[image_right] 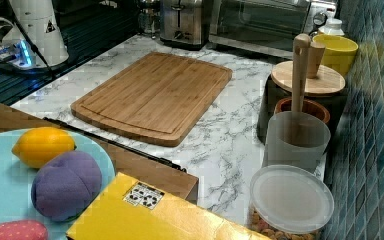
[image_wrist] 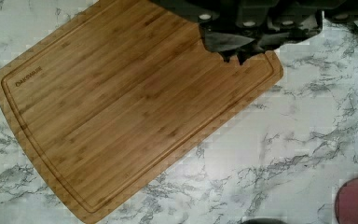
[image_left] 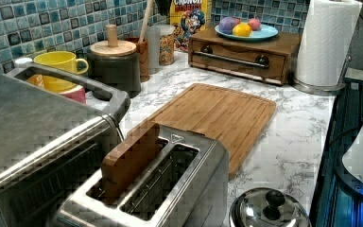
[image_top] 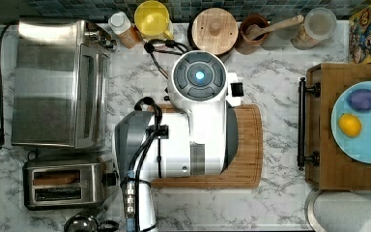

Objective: Turn on the toaster.

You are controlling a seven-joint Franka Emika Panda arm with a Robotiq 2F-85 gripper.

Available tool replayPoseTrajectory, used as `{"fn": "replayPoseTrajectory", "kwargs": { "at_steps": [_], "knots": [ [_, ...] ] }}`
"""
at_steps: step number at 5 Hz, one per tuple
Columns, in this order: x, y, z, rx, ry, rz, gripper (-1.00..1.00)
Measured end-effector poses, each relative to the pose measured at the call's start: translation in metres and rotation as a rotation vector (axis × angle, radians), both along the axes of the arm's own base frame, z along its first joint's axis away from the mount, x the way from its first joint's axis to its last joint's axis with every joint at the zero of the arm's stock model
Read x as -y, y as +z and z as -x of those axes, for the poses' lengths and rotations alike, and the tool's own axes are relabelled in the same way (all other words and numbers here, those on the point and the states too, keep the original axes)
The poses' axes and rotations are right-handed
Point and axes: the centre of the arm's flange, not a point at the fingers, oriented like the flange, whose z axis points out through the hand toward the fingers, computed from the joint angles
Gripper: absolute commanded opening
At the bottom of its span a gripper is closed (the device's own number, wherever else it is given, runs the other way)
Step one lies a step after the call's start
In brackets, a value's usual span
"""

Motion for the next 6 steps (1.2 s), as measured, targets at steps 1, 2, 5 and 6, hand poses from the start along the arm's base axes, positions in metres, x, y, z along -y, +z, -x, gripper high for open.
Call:
{"fn": "replayPoseTrajectory", "kwargs": {
  "at_steps": [1, 2, 5, 6],
  "knots": [
    [0.0, -0.002, 0.001, -0.005, 0.0, -0.001, -1.0],
    [-0.001, -0.004, 0.0, 0.0, 0.001, -0.001, -1.0],
    [-0.012, -0.035, 0.038, 0.036, 0.034, -0.058, -1.0],
    [-0.027, -0.053, 0.061, 0.01, 0.121, -0.065, -1.0]
  ]
}}
